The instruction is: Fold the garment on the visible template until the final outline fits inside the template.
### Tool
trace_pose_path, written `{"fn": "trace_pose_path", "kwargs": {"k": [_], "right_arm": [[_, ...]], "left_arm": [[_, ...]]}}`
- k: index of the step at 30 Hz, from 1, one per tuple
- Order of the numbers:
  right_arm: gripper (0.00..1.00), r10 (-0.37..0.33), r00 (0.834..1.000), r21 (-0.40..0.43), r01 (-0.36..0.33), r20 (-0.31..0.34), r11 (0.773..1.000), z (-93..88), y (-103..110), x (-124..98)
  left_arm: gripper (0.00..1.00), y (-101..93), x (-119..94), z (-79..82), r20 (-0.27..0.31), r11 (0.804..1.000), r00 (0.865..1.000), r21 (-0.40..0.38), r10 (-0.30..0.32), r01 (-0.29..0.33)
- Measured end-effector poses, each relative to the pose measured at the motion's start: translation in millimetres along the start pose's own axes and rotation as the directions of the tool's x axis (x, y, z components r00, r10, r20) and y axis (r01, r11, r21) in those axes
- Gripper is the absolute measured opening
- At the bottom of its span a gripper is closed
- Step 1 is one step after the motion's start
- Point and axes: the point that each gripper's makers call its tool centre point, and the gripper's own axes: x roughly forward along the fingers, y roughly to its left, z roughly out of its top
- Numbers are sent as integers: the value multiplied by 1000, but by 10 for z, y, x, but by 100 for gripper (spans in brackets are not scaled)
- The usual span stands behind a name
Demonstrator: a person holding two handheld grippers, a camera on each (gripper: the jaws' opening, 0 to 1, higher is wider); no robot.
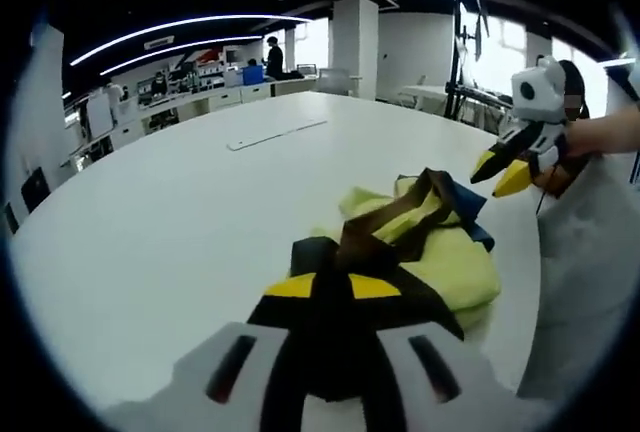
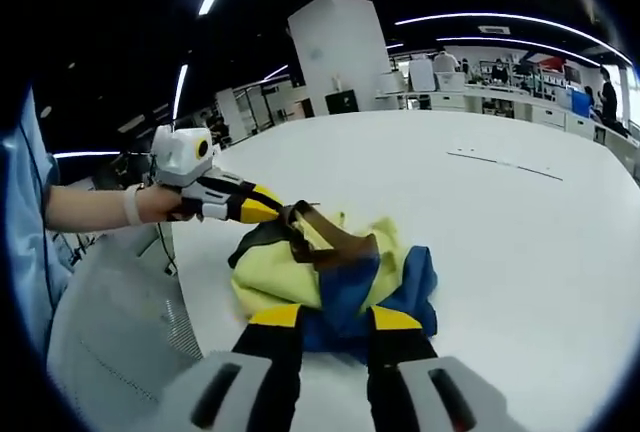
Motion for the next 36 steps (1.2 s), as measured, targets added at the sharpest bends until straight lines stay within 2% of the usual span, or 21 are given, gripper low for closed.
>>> {"fn": "trace_pose_path", "kwargs": {"k": [6, 11, 13, 18, 21, 24, 31, 36], "right_arm": [[11, 4, 1000, 16, -4, -18, 1000, -42, 1, 44], [8, 5, 999, 22, -4, -48, 1000, -130, -5, 102], [1, -19, 998, 24, 21, -56, 1000, -145, -45, 97], [0, -43, 999, 24, 43, -20, 999, -49, -92, 9], [0, -66, 998, 23, 66, 17, 998, 72, -154, -82], [0, -86, 993, 23, 84, 77, 996, 280, -197, -199], [0, -105, 983, -2, 106, 148, 994, 669, -274, -400], [0, -101, 975, -37, 110, 196, 993, 920, -232, -469]], "left_arm": [[6, -21, 49, -27, -16, 1000, 1000, -3, -23, 23], [3, -23, 65, -66, -28, 999, 999, -17, -31, 31], [0, -23, 61, -66, -27, 999, 999, -21, -33, 33], [0, 7, 11, -4, -16, 997, 1000, -74, -24, 23], [0, 26, -59, 104, 9, 997, 1000, -74, -15, 16], [0, 73, -129, 224, 29, 998, 1000, -65, 1, 1], [0, 167, -346, 743, 124, 999, 992, -35, 22, -18], [0, 221, -437, 997, 152, 999, 988, -12, 35, -34]]}}
